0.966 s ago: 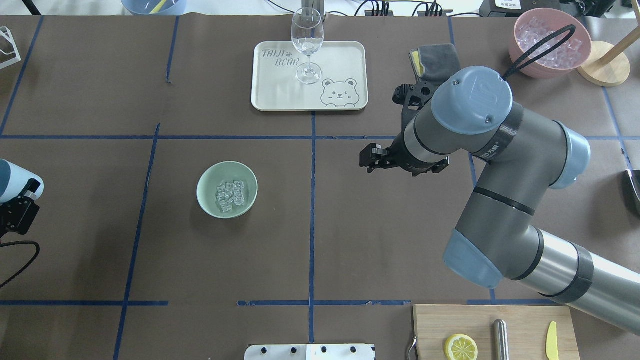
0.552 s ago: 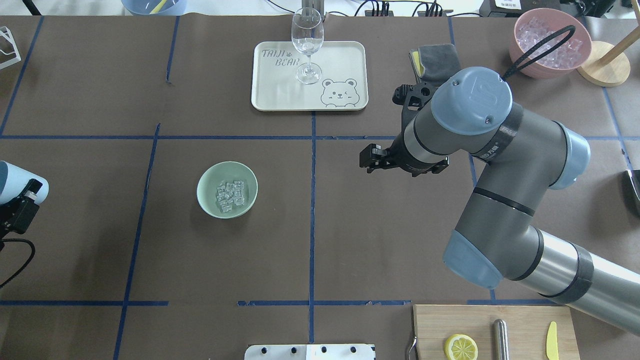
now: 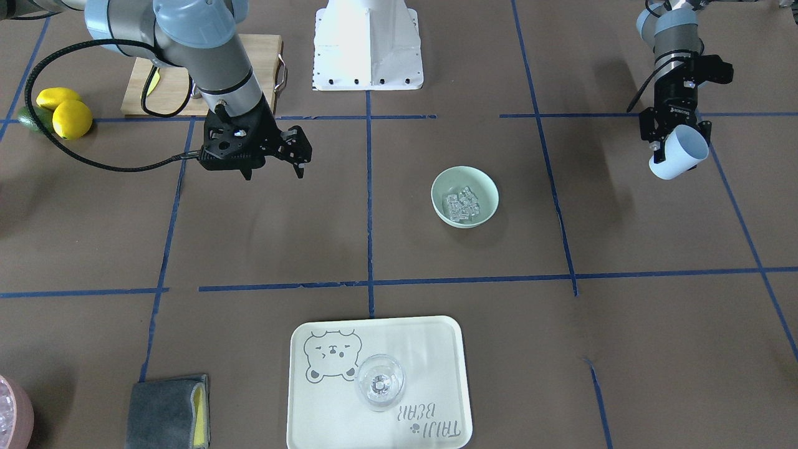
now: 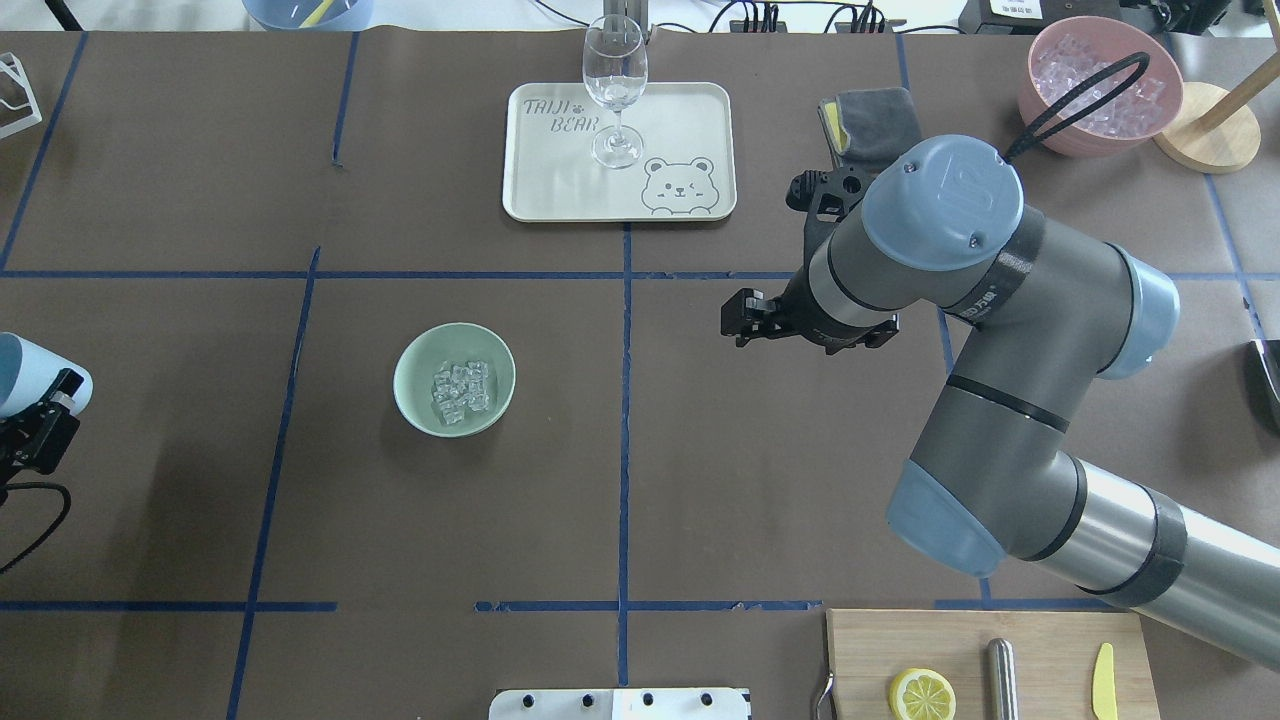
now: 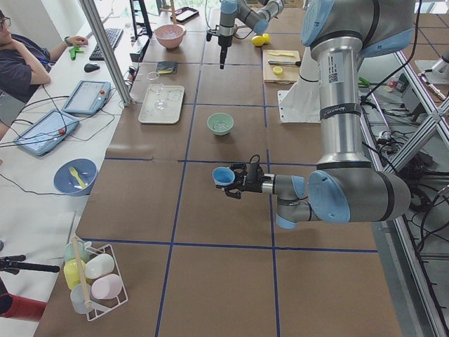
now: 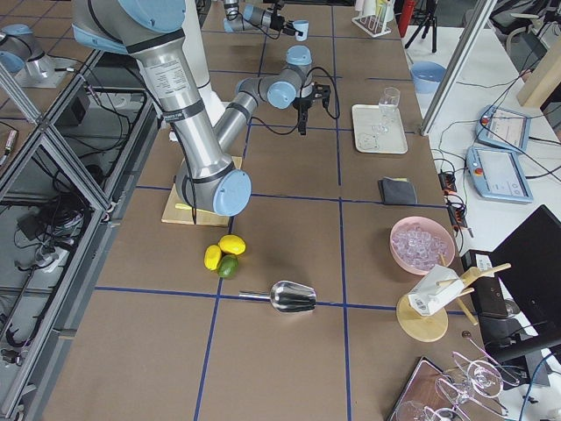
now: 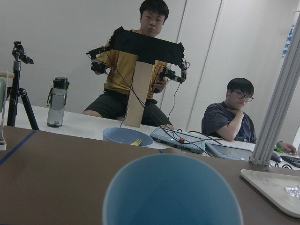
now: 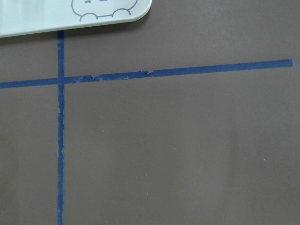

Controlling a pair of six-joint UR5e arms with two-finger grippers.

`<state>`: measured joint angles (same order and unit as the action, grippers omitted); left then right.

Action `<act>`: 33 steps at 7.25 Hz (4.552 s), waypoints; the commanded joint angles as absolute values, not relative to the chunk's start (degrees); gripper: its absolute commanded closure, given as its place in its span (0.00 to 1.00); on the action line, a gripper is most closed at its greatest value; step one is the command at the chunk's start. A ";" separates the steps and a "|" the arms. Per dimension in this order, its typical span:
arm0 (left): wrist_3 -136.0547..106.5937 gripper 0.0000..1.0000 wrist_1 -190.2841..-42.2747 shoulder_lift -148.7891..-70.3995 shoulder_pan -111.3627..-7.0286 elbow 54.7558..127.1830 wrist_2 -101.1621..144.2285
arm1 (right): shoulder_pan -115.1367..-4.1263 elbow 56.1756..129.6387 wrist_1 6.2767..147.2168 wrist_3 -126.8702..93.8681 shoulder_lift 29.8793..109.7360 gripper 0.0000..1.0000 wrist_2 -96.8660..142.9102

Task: Pour ice into bowl

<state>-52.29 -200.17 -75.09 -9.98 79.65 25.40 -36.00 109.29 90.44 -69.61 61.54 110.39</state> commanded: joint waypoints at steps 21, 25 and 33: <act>-66.53 0.00 -181.76 -76.99 -9.93 78.84 31.02 | -35.95 109.16 90.44 -69.61 61.79 0.00 110.39; -66.36 0.00 -181.67 -76.64 -10.19 80.15 34.01 | -35.95 109.16 90.44 -69.61 61.79 0.00 110.39; -62.41 0.00 -181.84 -72.95 -12.30 84.90 34.28 | -35.95 109.07 90.44 -69.61 61.52 0.00 110.39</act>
